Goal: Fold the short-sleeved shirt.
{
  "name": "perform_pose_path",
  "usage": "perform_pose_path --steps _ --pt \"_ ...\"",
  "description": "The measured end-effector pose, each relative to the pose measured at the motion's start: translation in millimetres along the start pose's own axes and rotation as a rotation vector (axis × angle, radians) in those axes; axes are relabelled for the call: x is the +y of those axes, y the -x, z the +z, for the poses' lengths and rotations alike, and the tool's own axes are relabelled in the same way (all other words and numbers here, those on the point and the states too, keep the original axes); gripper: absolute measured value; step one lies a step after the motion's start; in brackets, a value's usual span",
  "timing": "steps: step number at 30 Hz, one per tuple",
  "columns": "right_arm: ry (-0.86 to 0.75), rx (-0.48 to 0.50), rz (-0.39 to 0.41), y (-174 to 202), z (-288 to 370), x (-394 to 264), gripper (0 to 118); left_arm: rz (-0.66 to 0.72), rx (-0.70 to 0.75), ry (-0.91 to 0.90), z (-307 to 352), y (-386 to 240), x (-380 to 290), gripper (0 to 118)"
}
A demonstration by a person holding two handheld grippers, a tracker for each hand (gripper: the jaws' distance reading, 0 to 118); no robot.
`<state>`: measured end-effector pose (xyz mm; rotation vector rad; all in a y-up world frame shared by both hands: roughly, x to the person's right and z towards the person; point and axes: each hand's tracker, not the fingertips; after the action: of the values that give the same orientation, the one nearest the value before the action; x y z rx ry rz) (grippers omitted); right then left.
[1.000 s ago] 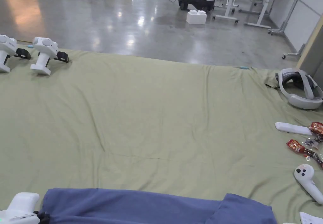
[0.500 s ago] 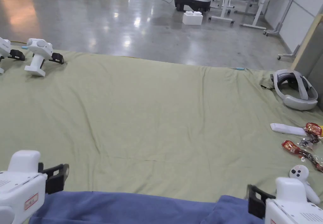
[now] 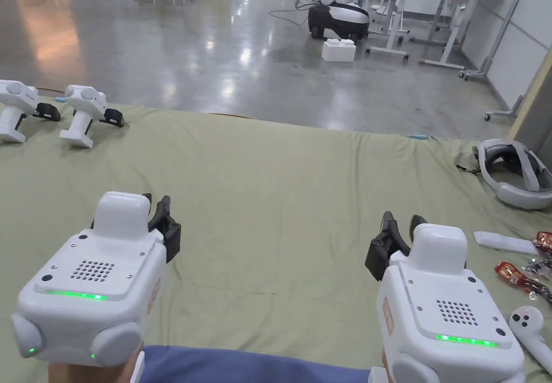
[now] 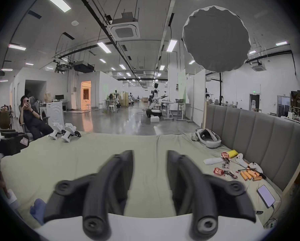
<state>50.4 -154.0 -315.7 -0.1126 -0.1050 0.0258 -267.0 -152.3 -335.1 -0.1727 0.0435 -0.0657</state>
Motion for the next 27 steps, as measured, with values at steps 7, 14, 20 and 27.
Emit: perform_pose_path --steps 7,14,20,27 --pt "-0.034 -0.022 0.016 11.5 -0.6 -7.5 5 0.030 -0.004 -0.034 0.5 -3.7 -3.1 2" --pt "-0.051 0.001 0.058 19.3 4.6 -5.3 5 0.069 -0.018 0.048 -1.2 25.9 -7.6 2" --pt "-0.014 0.033 0.059 20.6 -0.2 -8.5 5 0.194 -0.141 0.328 -13.3 94.7 -36.4 2" --pt "0.051 0.060 0.089 27.6 -8.6 -22.7 5 0.222 -0.156 0.631 -16.5 149.1 -92.4 25"
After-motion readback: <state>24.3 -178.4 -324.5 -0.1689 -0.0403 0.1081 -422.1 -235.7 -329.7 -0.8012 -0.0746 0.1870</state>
